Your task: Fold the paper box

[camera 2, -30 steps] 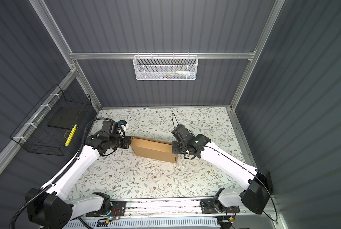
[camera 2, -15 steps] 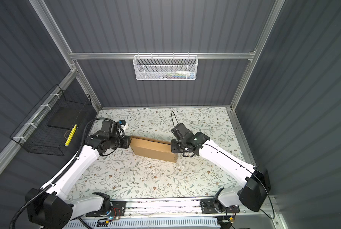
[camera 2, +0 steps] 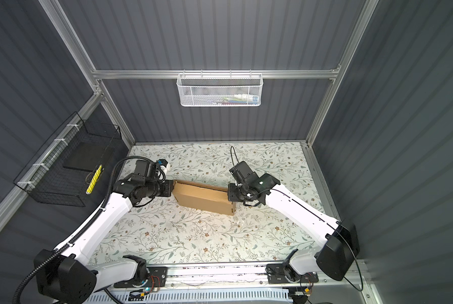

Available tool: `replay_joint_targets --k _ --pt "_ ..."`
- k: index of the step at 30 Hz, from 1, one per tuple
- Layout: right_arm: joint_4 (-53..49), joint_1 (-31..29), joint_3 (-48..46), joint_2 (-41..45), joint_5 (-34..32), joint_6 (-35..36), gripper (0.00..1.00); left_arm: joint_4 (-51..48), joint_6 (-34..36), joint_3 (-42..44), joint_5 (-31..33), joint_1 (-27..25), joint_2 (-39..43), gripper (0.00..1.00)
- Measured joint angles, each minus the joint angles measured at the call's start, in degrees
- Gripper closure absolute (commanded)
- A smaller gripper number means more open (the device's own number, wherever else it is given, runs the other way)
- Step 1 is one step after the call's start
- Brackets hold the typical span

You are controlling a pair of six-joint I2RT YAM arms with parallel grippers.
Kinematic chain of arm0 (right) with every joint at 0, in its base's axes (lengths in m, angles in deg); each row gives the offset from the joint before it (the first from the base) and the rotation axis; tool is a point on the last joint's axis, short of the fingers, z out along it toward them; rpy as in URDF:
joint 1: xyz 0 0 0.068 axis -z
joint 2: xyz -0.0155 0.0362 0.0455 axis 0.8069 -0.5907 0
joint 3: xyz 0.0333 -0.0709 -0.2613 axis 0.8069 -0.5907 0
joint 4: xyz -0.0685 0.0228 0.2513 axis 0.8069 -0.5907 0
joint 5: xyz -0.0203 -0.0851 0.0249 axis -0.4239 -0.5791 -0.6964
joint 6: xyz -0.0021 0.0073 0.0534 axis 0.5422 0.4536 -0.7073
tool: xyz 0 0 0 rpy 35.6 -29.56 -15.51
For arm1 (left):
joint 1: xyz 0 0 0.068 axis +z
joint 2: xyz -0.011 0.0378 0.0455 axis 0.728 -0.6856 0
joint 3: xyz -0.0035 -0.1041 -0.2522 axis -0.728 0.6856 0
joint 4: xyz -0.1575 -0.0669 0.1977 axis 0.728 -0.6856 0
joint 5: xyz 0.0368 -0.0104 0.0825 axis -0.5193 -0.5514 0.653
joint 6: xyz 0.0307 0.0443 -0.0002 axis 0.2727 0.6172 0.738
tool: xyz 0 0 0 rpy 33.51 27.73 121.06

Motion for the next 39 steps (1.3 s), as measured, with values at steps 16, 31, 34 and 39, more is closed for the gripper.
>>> replay_joint_targets --k 16,31,34,39 --pt "0.3 1.7 0.0 0.0 3.1 0.8 0.85 0.1 0.0 0.0 0.0 0.0 -0.2 1.00" --pt "-2.0 1.6 -0.8 0.3 2.3 10.2 0.85 0.7 0.0 0.0 0.0 0.0 -0.8 1.00" --pt "-2.4 1.6 -0.8 0.3 1.7 12.1 0.79 1.1 0.0 0.0 0.0 -0.1 -1.1 1.00" --pt "-2.9 1.6 -0.8 1.0 0.5 15.0 0.57 1.7 -0.1 0.2 0.0 -0.1 -1.4 1.00"
